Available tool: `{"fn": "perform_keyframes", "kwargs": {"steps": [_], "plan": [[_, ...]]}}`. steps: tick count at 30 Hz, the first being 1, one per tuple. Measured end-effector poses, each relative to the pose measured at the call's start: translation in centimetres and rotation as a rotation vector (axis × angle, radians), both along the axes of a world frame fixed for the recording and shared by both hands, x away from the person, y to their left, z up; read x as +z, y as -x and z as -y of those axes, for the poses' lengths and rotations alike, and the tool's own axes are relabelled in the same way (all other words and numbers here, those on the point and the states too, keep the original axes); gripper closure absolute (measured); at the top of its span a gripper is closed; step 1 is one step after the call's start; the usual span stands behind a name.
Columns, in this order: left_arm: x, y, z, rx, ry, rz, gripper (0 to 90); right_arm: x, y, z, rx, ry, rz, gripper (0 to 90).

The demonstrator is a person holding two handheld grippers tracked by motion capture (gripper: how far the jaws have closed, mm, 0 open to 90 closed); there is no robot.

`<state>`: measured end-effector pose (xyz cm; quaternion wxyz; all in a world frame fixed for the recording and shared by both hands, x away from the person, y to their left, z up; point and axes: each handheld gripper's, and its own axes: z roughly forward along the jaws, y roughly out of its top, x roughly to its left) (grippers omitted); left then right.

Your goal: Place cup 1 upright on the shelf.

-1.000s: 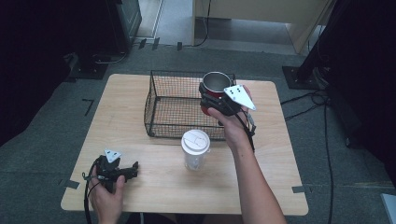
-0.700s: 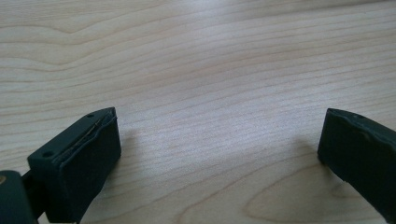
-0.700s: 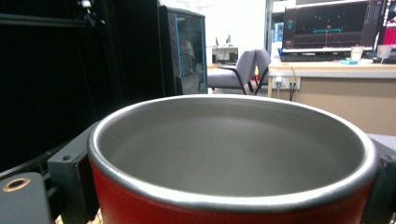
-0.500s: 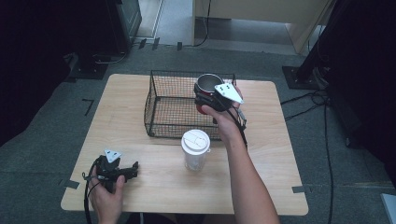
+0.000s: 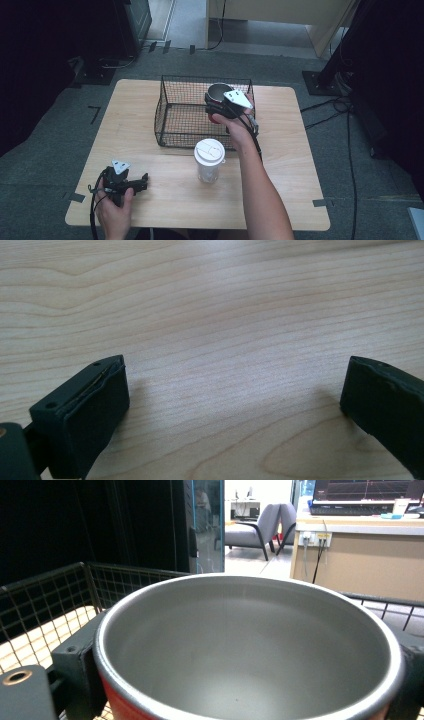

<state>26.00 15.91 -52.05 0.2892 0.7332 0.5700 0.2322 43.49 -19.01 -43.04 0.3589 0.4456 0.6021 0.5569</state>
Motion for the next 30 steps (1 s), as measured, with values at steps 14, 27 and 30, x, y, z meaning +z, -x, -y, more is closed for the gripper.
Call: {"fn": "perform_keyframes", "kwargs": {"steps": [14,27,30], "plan": [[0.0,0.0,0.0,0.000,0.000,0.000,0.1,-1.4,-0.8,-0.1,-0.011,-0.008,-0.074,7.0],[0.0,0.0,0.0,-0.001,-0.002,-0.001,0.0,-2.2,-1.7,0.2,-0.054,0.010,-0.167,7.0],[0.0,0.0,0.0,-0.001,-0.002,-0.001,0.0,-2.3,-1.7,0.2,-0.050,0.018,-0.186,7.0]]}}
